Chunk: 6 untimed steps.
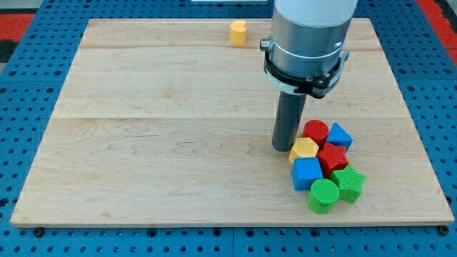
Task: Push the yellow heart into the blue triangle and red circle
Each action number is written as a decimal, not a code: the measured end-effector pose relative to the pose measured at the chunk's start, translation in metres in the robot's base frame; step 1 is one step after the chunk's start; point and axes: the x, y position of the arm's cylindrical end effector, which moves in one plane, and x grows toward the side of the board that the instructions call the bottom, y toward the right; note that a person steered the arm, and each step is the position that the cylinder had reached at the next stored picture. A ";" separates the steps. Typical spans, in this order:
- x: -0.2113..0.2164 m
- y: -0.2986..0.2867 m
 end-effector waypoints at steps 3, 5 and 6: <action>-0.118 -0.103; -0.239 0.018; -0.301 0.002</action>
